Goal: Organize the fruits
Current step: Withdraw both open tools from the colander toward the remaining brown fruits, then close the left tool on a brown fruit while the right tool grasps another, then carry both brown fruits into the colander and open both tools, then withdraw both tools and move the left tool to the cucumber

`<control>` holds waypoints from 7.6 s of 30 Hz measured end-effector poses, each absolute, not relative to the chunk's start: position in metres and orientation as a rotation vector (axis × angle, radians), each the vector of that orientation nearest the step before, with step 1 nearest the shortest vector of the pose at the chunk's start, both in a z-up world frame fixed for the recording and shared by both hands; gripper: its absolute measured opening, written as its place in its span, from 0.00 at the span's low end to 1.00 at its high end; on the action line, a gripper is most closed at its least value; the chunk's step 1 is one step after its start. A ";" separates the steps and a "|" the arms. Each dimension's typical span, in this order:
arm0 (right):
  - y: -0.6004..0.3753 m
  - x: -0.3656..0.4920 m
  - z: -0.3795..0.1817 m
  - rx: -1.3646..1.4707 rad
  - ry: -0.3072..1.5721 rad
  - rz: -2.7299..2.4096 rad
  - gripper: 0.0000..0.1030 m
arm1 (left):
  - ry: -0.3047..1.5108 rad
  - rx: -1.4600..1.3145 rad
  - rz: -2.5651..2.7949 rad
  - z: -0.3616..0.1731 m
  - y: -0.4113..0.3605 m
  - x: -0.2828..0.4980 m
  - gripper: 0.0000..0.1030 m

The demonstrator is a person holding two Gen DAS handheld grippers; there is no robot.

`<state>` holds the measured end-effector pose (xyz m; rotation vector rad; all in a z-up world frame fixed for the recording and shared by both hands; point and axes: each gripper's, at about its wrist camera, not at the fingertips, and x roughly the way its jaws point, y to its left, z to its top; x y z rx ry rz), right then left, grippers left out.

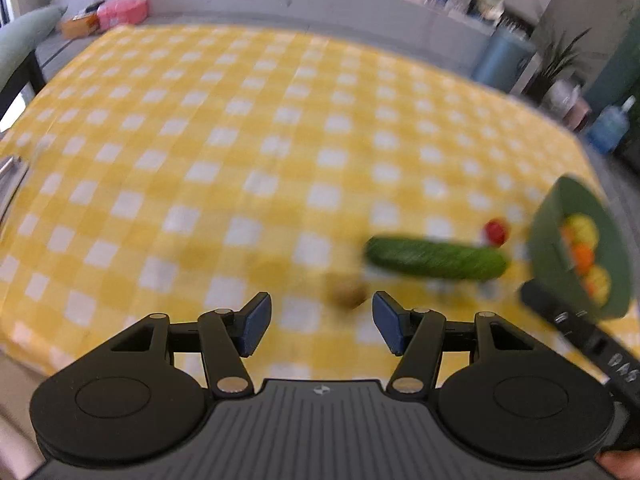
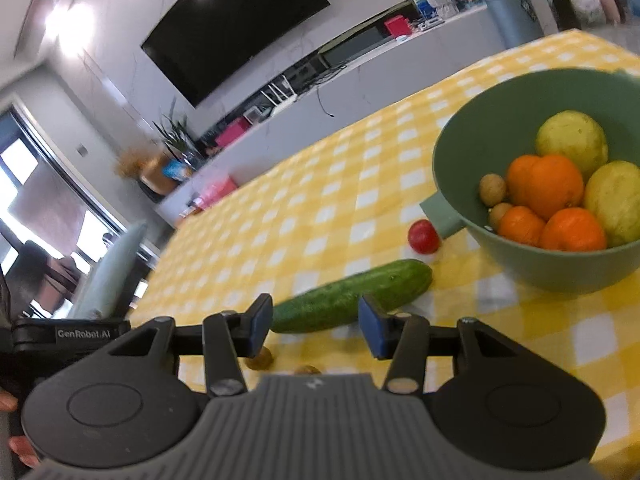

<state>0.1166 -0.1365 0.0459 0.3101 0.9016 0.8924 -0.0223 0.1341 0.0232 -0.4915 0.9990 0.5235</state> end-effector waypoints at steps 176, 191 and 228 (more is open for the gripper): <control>-0.237 0.184 0.070 0.401 0.679 0.513 0.48 | 0.742 -0.410 0.016 0.041 0.018 0.127 0.43; -0.222 0.164 0.073 0.484 0.695 0.740 0.48 | 0.708 -0.502 0.112 0.035 0.075 0.051 0.43; -0.183 0.142 0.079 0.248 0.674 0.915 0.48 | 0.660 0.175 -0.318 -0.053 0.087 0.078 0.79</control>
